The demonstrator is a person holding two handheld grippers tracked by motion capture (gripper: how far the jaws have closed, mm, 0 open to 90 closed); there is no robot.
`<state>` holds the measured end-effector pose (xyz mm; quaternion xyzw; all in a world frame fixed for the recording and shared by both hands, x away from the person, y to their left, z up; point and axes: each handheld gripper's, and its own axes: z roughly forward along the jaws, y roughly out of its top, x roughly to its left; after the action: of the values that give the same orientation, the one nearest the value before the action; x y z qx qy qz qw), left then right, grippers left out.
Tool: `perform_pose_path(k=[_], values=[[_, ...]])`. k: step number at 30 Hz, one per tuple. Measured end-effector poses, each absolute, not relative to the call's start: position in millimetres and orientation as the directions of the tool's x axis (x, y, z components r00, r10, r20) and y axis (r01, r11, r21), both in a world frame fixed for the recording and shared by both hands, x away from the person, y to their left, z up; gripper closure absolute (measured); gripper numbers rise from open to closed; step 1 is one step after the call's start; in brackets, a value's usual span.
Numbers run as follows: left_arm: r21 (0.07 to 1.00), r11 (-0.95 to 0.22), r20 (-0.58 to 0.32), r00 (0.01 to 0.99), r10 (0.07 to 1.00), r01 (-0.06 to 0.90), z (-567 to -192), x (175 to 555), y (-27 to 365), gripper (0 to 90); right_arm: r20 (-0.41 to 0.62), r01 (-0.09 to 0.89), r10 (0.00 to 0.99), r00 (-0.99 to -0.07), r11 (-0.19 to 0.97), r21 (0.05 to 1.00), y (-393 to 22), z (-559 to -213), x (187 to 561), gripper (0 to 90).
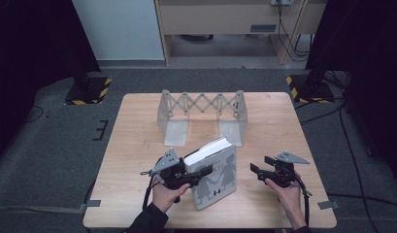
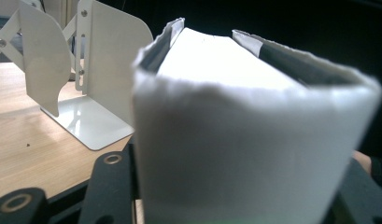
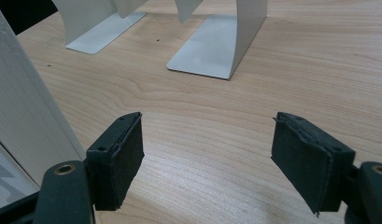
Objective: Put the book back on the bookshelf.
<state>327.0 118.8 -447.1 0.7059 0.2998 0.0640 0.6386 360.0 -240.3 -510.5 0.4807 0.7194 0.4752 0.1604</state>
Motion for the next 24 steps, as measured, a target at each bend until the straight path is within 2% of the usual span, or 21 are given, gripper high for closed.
perform_pose_path(k=[17,24], values=[[0.923,-0.068,-0.293,0.808,0.511,0.378,-444.8,333.6,111.3,43.9,0.228,0.544,0.841,-0.491,0.091,0.834,-238.7,-511.7,360.8,24.5],[0.932,-0.086,-0.261,0.815,0.518,0.353,-443.5,329.8,108.0,46.2,0.227,0.544,0.840,-0.493,0.094,0.834,-239.2,-511.6,360.9,24.4]])
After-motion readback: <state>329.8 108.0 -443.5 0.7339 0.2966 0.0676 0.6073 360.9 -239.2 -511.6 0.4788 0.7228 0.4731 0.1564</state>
